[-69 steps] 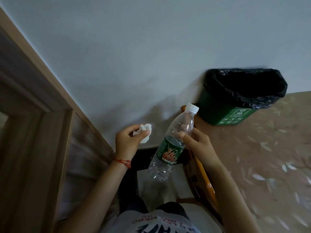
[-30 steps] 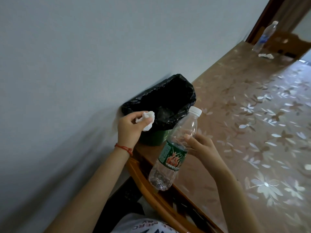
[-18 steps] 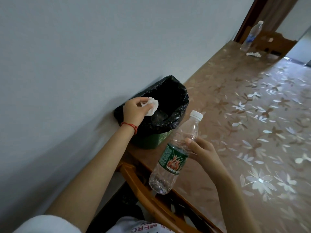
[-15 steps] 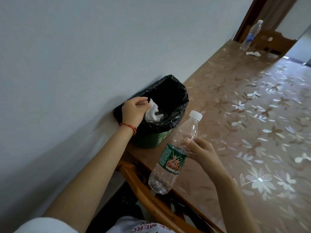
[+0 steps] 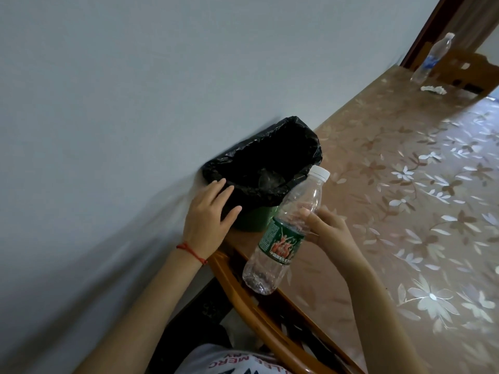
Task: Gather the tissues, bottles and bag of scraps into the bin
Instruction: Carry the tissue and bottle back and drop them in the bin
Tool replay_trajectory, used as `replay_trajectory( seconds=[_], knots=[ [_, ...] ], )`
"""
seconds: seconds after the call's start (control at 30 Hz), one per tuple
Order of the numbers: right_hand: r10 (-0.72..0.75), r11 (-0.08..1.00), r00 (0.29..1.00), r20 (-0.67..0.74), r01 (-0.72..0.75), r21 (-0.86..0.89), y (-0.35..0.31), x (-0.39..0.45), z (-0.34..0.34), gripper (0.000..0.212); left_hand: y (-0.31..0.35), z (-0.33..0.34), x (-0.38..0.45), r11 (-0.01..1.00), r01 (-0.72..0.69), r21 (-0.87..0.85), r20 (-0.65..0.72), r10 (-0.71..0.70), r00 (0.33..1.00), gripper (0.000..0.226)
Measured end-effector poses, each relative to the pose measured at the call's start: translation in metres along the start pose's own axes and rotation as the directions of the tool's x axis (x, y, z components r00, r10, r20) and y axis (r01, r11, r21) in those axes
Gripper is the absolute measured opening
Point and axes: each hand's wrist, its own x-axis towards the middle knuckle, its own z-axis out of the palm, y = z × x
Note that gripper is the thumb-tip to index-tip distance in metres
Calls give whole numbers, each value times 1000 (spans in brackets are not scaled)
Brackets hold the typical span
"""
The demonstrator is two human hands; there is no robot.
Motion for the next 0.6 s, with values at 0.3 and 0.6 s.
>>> replay_trajectory(
  seconds=[0.3,0.6],
  knots=[
    [-58,996,998,-6,57,-70,-34,26,10,44,-12,3,-41,986,11,166,110,-30,993,67],
    [-115,992,988,-100,109,-64,-89,62,8,24,-19,7,-45,987,30,156,127,-51,991,65]
  ],
)
